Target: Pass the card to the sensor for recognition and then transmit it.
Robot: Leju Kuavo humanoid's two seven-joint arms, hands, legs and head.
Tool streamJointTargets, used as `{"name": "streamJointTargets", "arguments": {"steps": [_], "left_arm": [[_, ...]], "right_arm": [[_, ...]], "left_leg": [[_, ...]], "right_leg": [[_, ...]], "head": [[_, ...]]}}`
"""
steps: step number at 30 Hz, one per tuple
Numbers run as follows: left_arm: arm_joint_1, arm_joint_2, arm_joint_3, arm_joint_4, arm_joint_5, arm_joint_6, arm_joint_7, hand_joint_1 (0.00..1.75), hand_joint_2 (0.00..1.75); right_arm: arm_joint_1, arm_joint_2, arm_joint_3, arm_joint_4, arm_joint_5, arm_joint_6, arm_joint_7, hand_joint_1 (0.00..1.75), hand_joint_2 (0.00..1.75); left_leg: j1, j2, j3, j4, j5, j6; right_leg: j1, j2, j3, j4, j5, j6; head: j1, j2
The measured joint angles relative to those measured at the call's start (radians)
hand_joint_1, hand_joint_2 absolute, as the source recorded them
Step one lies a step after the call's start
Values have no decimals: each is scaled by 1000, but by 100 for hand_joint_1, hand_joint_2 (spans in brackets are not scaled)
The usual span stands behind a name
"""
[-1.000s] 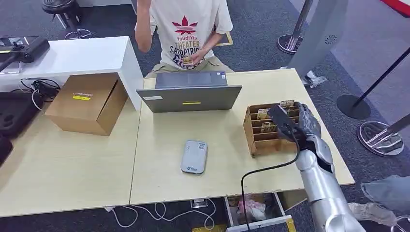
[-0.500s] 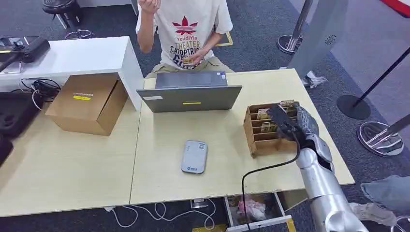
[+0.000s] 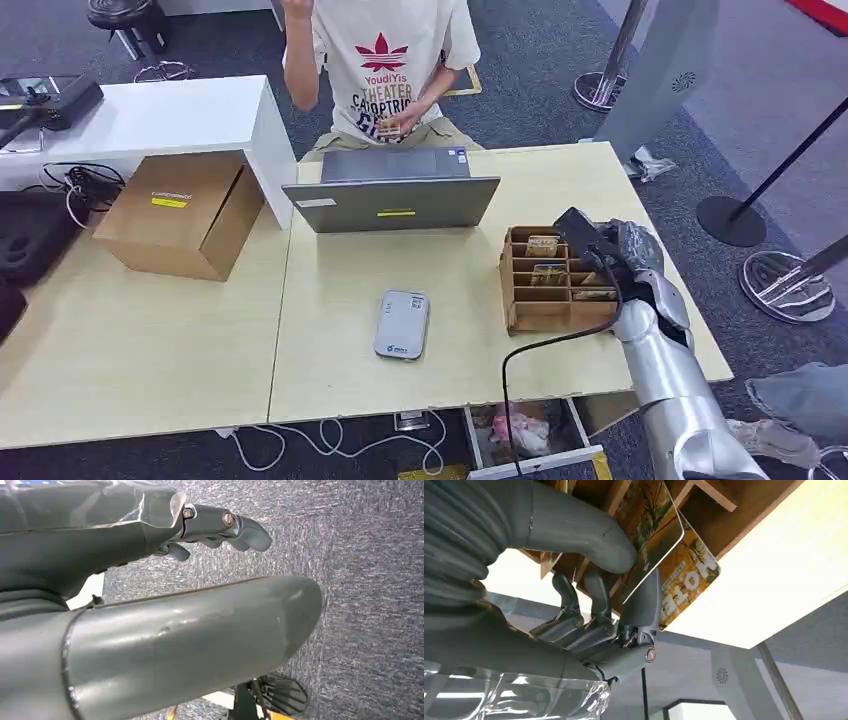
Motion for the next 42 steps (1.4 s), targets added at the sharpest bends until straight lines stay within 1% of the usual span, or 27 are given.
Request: {"name": "streamJointTargets", "arguments": {"steps": [2, 3, 5, 6, 7, 8, 9, 14, 15, 16, 17, 19, 20, 24, 28, 33, 42], "left_arm": [[0, 0, 0, 0, 0, 0, 0, 0, 0], [0, 0, 0, 0, 0, 0, 0, 0, 0], [0, 0, 0, 0, 0, 0, 0, 0, 0], [0, -1, 0, 0, 0, 0, 0, 0, 0], [0, -1, 0, 0, 0, 0, 0, 0, 0], [0, -1, 0, 0, 0, 0, 0, 0, 0], [0, -1, 0, 0, 0, 0, 0, 0, 0], [0, -2, 0, 0, 0, 0, 0, 0, 0], [0, -2, 0, 0, 0, 0, 0, 0, 0], [0, -2, 0, 0, 0, 0, 0, 0, 0], [0, -2, 0, 0, 0, 0, 0, 0, 0], [0, -2, 0, 0, 0, 0, 0, 0, 0], [0, -2, 0, 0, 0, 0, 0, 0, 0], [0, -3, 0, 0, 0, -2, 0, 0, 0], [0, -4, 0, 0, 1, -3, 0, 0, 0], [0, -6, 0, 0, 2, -3, -4, 0, 0], [0, -9, 0, 0, 1, -4, -6, 0, 0]], "right_arm": [[-1, 0, 0, 0, 0, 0, 0, 141, 175], [-1, 0, 0, 0, 0, 1, 0, 145, 175], [-2, 0, 0, 0, 0, 2, 0, 143, 175], [-2, 0, 0, 0, 0, 2, 0, 150, 175], [-2, 0, 1, 0, 0, 2, 0, 154, 175], [-2, 0, 1, 1, 0, 3, 0, 154, 175], [-3, 0, 2, 2, 0, 2, 0, 159, 175], [-4, 0, 5, 3, 1, -4, -1, 159, 175], [-4, 0, 5, 3, 1, -4, -1, 164, 175], [-5, 0, 5, 3, 1, -4, -1, 162, 175], [-5, 0, 5, 3, 1, -5, -1, 169, 175], [-7, 0, 6, 4, 2, -6, -1, 171, 175], [-8, 0, 8, 4, 2, -8, -1, 175, 175], [-15, 0, 15, 1, 5, -27, -3, 175, 175], [-30, 0, 35, -37, 11, -42, 6, 175, 175], [-53, 0, 53, -85, 14, -43, 16, 175, 175], [-58, 0, 62, -115, 20, -46, 21, 175, 175]], "left_leg": [[0, 0, 0, 0, 0, 0], [0, 0, 0, 0, 0, 0], [0, 0, 0, 0, 0, 0], [0, 0, 0, 0, 0, 0], [0, 0, 0, 0, 0, 0], [0, 0, 0, 0, 0, 0], [0, 0, 0, 0, 0, 0], [0, 0, 0, 0, 0, 0], [0, 0, 0, 0, 0, 0], [0, 0, 0, 0, 0, 0], [0, 0, 0, 0, 0, 0], [0, 0, 0, 0, 0, 0], [0, 0, 0, 0, 0, 0], [0, 0, 0, 0, 0, 0], [0, 0, -1, 0, 0, 0], [0, 0, 0, 0, 0, 0], [0, 0, -1, 0, 0, 1]], "right_leg": [[0, 0, 0, 0, 0, 0], [0, 0, 0, 0, 0, 0], [0, 0, 0, 0, 0, 0], [0, 0, 0, 0, 0, 0], [0, 0, 0, 0, 0, 0], [0, 0, 0, 0, 0, 0], [0, 0, 0, 0, 1, 0], [0, 0, 0, 0, 1, -1], [0, 0, 0, 0, 1, -1], [0, 0, 0, 0, 1, -1], [0, 0, 0, 0, 1, -1], [0, 0, 0, 0, 1, 0], [0, 0, 0, 0, 1, 0], [0, 0, 0, 0, 1, 0], [0, 0, 0, 0, 1, 0], [0, 0, 0, 0, 1, 0], [0, 0, 0, 0, 1, 0]], "head": [[0, 0], [0, 0], [0, 0], [0, 0], [0, 0], [0, 0], [0, 0], [0, 0], [0, 0], [0, 0], [0, 0], [0, 0], [0, 0], [0, 0], [0, 0], [0, 0], [0, 0]]}}
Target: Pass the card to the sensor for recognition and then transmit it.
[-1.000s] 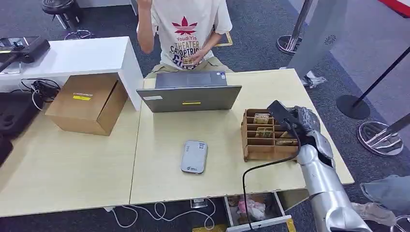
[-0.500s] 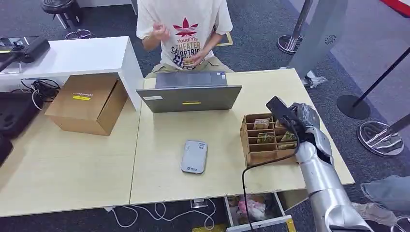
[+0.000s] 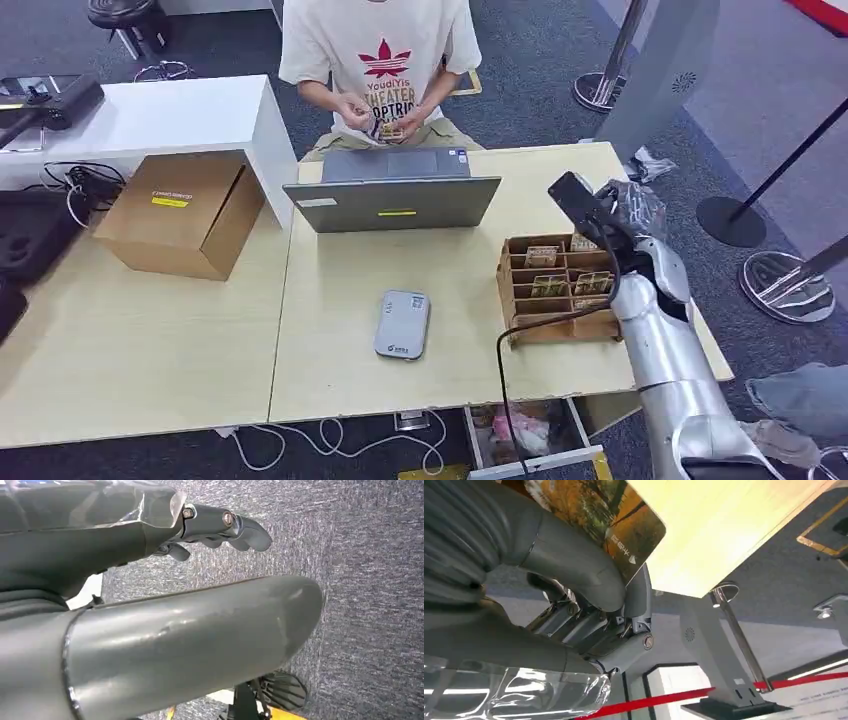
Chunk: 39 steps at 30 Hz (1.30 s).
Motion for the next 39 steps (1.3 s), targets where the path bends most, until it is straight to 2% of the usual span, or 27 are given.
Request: {"name": "streamJointTargets", "arguments": {"steps": [15, 21, 32, 39], "left_arm": [[-2, -6, 0, 0, -5, -1, 1, 0, 0], [-3, -9, 0, 0, -5, -1, 6, 0, 0], [-3, -16, -1, 0, -3, 0, 6, 0, 0], [-4, -20, -2, 0, -3, 1, 6, 0, 0]], "right_arm": [[-6, 0, 8, -2, 0, -1, 2, 175, 175], [-6, 0, 8, -13, 3, -26, 5, 175, 175], [-6, 0, 19, -88, 189, -169, 101, 175, 175], [-30, -2, 19, -95, 289, -243, 128, 175, 175]], "left_leg": [[0, 0, 0, 0, 0, 0], [0, 0, 0, 0, 0, 0], [0, 0, 0, 0, 0, 0], [0, 0, 0, 1, 0, 0]], "right_leg": [[0, 0, 0, 0, 0, 0], [0, 0, 0, 0, 0, 0], [0, 0, 0, 0, 0, 0], [0, 0, 0, 0, 0, 0]], "head": [[0, 0], [0, 0], [0, 0], [0, 0]]}}
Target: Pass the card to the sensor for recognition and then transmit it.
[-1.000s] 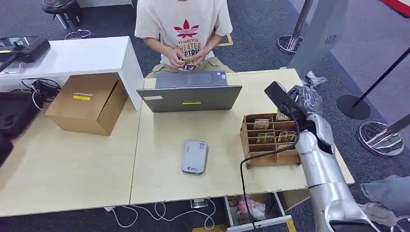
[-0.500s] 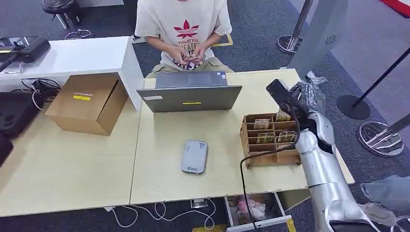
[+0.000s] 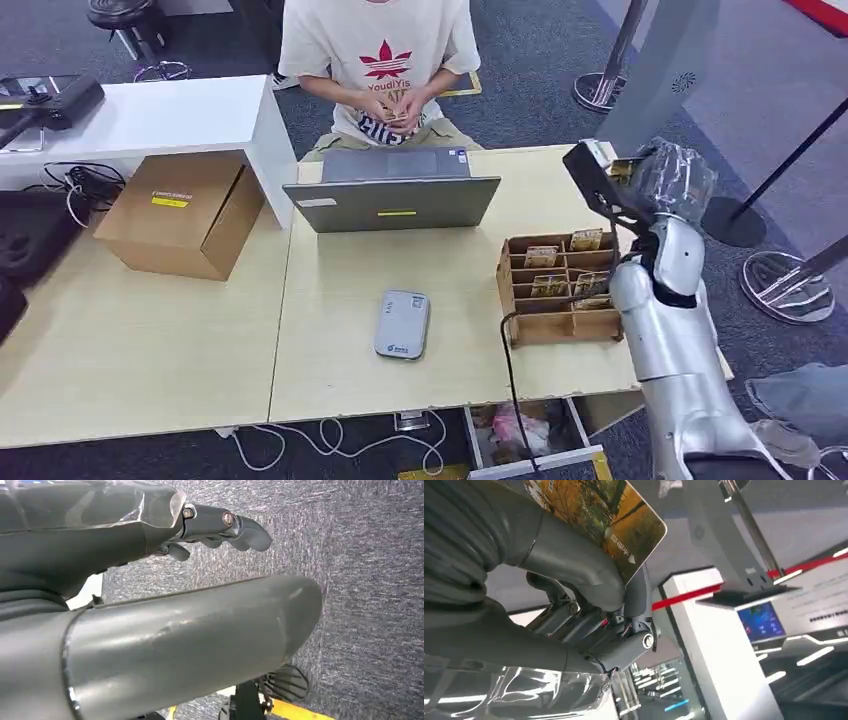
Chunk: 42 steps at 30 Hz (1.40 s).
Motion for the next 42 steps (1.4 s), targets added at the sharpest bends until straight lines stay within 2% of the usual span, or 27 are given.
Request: {"name": "streamJointTargets", "arguments": {"steps": [3, 8, 18, 28, 42], "left_arm": [[0, -3, 0, 0, -2, 1, 0, 0, 0], [-1, -5, -2, 0, -3, 1, 2, 0, 0], [-17, -8, -16, 0, -12, -2, 8, 0, 0], [-22, -8, -27, 0, -21, -2, 11, 0, 0], [-32, -8, -33, 0, -30, -3, 14, 0, 0]], "right_arm": [[-12, -2, 0, 1, 47, -34, 16, 175, 175], [-48, -9, 0, 25, 102, -48, 28, 175, 175], [-223, -39, 0, 236, 120, -75, 18, 175, 175], [-362, -53, -3, 448, 107, -70, 16, 175, 175], [-436, -56, -46, 591, 7, -14, -62, 175, 175]], "left_leg": [[0, 0, 0, 0, 0, 0], [0, 0, 0, 0, 0, 0], [0, 0, 0, 1, 1, 0], [0, 0, 0, 1, 1, 0], [0, 0, 0, 1, 1, 0]], "right_leg": [[0, 0, 0, 0, 0, 0], [0, 0, 0, 0, 0, 0], [0, 0, 0, 0, 1, 2], [0, 0, 0, 0, 2, 2], [0, 0, 0, 0, 2, 2]], "head": [[0, 0], [0, 0], [0, 0], [0, 0], [0, 0]]}}
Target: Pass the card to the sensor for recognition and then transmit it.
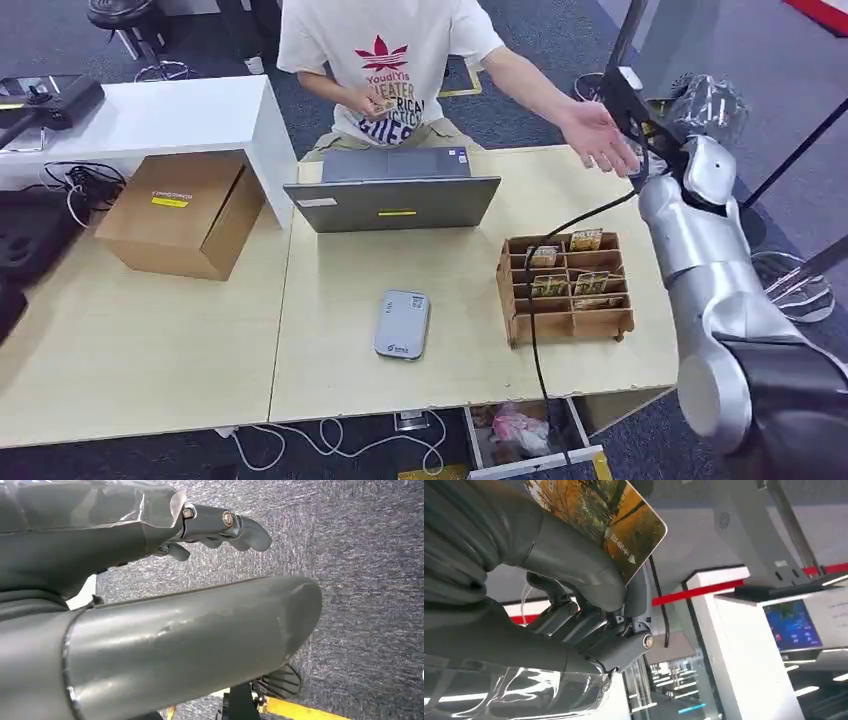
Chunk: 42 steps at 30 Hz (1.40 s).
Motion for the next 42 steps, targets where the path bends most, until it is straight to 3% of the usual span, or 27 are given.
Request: {"name": "streamJointTargets", "arguments": {"steps": [5, 17, 19, 23, 24, 25, 33, 42], "left_arm": [[-1, 0, -2, 0, -3, 0, 0, 0, 0], [-2, 0, -8, 0, -6, 1, 6, 0, 0], [-2, 0, -8, 0, -6, 1, 6, 0, 0], [-2, 0, -8, 0, -6, 1, 6, 0, 0], [-2, 0, -8, 0, -6, 0, 6, 0, 0], [-2, 0, -8, 0, -6, 0, 6, 0, 0], [-2, 1, -9, 0, -3, 0, 6, 0, 0], [-2, 1, -9, 0, 0, 2, 6, 0, 0]], "right_arm": [[-8, 3, -26, 23, -52, 23, -39, 175, 175], [-19, 12, -50, 46, -76, 37, -52, 175, 175], [-20, 13, -51, 46, -76, 37, -52, 152, 175], [-21, 14, -52, 47, -77, 40, -53, 152, 175], [-21, 14, -52, 47, -77, 40, -53, 47, 175], [-21, 14, -52, 47, -77, 40, -53, 0, 175], [-22, 19, -52, 47, -73, 35, -56, 0, 175], [-17, 43, -52, 40, -89, 0, -113, 0, 175]], "left_leg": [[0, 0, 0, 0, 0, 0], [0, 0, 0, 0, 0, 0], [0, 0, 0, 0, 0, 0], [0, 0, 0, 0, 0, 0], [0, 0, 0, 0, 0, 0], [0, 0, 0, 0, 0, 0], [0, 0, 0, 0, 0, 0], [0, 0, 0, 0, 0, 0]], "right_leg": [[0, 0, 0, 0, 0, 0], [0, 0, 0, 0, 0, 0], [0, 0, 0, 0, 0, 0], [0, 0, 0, 0, 0, 0], [0, 0, 0, 0, 0, 0], [0, 0, 0, 0, 0, 0], [0, 0, 0, 0, 0, 0], [0, 0, 0, 0, 0, 0]], "head": [[0, 0], [0, 0], [0, 0], [0, 0], [0, 0], [0, 0], [0, 0], [0, 0]]}}
